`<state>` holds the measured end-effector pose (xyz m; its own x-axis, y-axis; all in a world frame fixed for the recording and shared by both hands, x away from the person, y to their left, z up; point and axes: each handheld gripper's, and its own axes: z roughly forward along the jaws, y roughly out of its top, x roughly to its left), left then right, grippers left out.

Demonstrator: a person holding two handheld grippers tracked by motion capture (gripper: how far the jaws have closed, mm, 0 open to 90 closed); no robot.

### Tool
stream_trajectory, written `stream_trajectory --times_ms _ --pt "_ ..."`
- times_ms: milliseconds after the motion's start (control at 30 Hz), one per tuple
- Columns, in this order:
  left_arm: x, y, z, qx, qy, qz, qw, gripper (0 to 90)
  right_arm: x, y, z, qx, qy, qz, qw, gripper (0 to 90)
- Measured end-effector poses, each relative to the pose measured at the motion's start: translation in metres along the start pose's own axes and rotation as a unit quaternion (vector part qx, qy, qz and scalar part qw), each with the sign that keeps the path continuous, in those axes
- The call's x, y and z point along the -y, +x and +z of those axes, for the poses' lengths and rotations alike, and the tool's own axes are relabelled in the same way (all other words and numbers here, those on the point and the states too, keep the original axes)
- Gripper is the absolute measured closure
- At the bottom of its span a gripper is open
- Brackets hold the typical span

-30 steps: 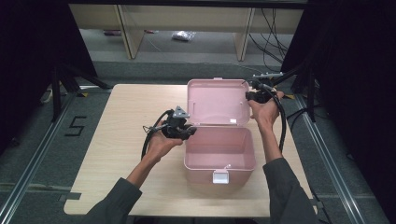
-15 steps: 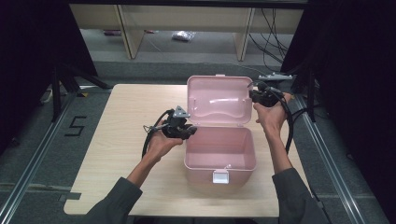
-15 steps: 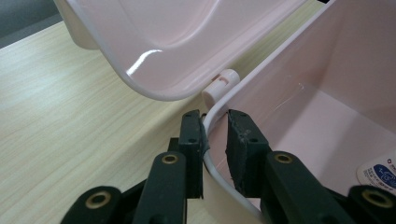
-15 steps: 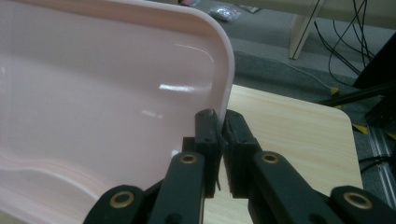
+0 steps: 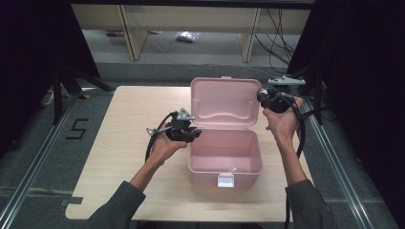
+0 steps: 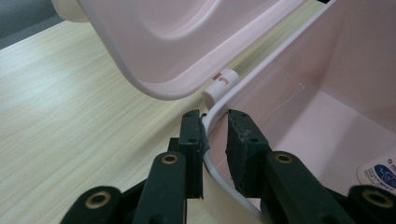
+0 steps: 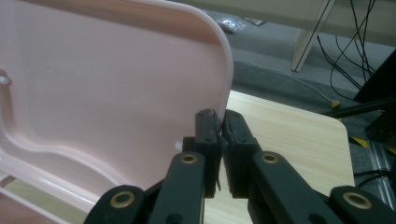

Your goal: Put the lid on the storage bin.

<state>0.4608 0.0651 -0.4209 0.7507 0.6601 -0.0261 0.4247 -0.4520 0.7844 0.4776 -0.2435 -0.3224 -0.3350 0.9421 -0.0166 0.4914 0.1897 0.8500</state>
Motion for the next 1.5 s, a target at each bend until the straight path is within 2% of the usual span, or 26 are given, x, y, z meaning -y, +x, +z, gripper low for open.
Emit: stream_trajectory --times_ms 33,67,100,133,167,300,333,367,433,567,600,700,933,967,1000,1033,1067,1133,1200,1233,1300,1333,1367,1433,1467,1500 --pt "0.0 0.0 0.0 -0.002 -0.002 -0.001 1.0 75.8 0.001 -0.001 -0.001 0.0 -0.006 -0.014 0.9999 86.2" --pt "0.0 0.0 0.0 -0.002 -0.001 0.001 1.0 75.8 0.001 0.001 -0.004 0.0 -0.004 -0.005 1.0 86.2" --pt "0.0 0.0 0.0 -0.001 -0.002 0.0 1.0 75.8 0.002 0.0 -0.007 -0.002 -0.007 -0.016 0.9998 86.2" --pt "0.0 0.0 0.0 -0.002 -0.002 0.001 1.0 75.8 0.002 0.002 -0.01 -0.004 -0.003 -0.007 1.0 86.2" --pt "0.0 0.0 0.0 -0.002 -0.001 0.002 1.0 75.8 0.003 0.001 -0.011 -0.004 -0.012 -0.019 0.9997 86.2" --pt "0.0 0.0 0.0 -0.003 -0.001 0.003 1.0 75.7 0.006 0.003 -0.02 -0.009 -0.014 -0.018 0.9997 86.4" --pt "0.0 0.0 0.001 -0.002 -0.001 0.002 1.0 75.7 0.007 0.002 -0.02 -0.006 -0.026 -0.027 0.9993 86.4" --pt "0.0 0.0 0.001 -0.002 -0.002 0.002 1.0 75.7 0.008 0.004 -0.022 -0.009 -0.02 -0.019 0.9996 86.4" --pt "0.0 0.0 0.001 -0.002 -0.001 0.002 1.0 75.7 0.01 0.004 -0.024 -0.013 -0.032 -0.027 0.9991 86.5" --pt "0.0 0.0 0.001 -0.003 -0.002 0.001 1.0 75.7 0.011 0.005 -0.032 -0.018 -0.023 -0.021 0.9994 86.7" --pt "0.0 0.0 0.001 -0.003 -0.003 -0.004 1.0 75.7 0.012 0.003 -0.031 -0.015 -0.032 -0.033 0.9988 86.7" --pt "0.0 0.0 0.001 -0.003 -0.002 -0.002 1.0 75.7 0.013 0.006 -0.035 -0.018 -0.027 -0.024 0.9992 86.8" --pt "0.0 0.001 0.001 -0.005 -0.001 -0.001 1.0 75.6 0.015 0.005 -0.04 -0.022 -0.035 -0.042 0.9983 86.8" --pt "0.0 0.001 0.001 -0.006 -0.001 0.0 1.0 75.6 0.016 0.007 -0.042 -0.024 -0.03 -0.028 0.9989 86.8" --pt "0.0 0.001 0.001 -0.006 -0.001 0.0 1.0 75.6 0.016 0.005 -0.042 -0.024 -0.034 -0.038 0.9984 86.8" --pt "0.0 0.001 0.001 -0.007 0.0 0.0 1.0 75.6 0.018 0.007 -0.043 -0.023 -0.038 -0.026 0.9987 86.9" --pt "0.0 0.0 0.001 -0.008 0.001 0.0 1.0 75.6 0.018 0.006 -0.043 -0.031 -0.039 -0.035 0.9981 86.9" --pt "-0.001 0.0 0.001 -0.01 0.001 -0.001 1.0 75.6 0.019 0.006 -0.045 -0.027 -0.039 -0.037 0.9982 86.9" --pt "0.0 0.0 0.001 -0.009 0.002 -0.001 1.0 75.6 0.021 0.008 -0.046 -0.024 -0.045 -0.023 0.9984 87.0" --pt "0.0 0.0 0.001 -0.007 0.001 0.0 1.0 75.6 0.021 0.006 -0.046 -0.034 -0.042 -0.035 0.9979 87.1" --pt "0.0 0.0 0.001 -0.007 0.001 0.0 1.0 75.6 0.022 0.008 -0.05 -0.031 -0.033 -0.03 0.9985 87.2" --pt "0.0 0.0 0.001 -0.007 0.001 0.0 1.0 75.6 0.022 0.008 -0.05 -0.028 -0.04 -0.03 0.9983 87.2" --pt "0.0 0.0 0.001 -0.007 0.001 0.0 1.0 75.6 0.022 0.007 -0.051 -0.029 -0.038 -0.041 0.998 87.3" --pt "0.0 0.0 0.001 -0.011 0.003 0.0 0.9999 75.6 0.024 0.008 -0.052 -0.032 -0.035 -0.026 0.9985 87.5" --pt "0.0 0.0 0.001 -0.008 0.001 -0.001 1.0 75.6 0.024 0.006 -0.051 -0.031 -0.04 -0.036 0.9981 87.6" --pt "0.0 0.0 0.001 -0.008 0.0 -0.002 1.0 75.6 0.025 0.007 -0.051 -0.036 -0.04 -0.028 0.9982 87.6"
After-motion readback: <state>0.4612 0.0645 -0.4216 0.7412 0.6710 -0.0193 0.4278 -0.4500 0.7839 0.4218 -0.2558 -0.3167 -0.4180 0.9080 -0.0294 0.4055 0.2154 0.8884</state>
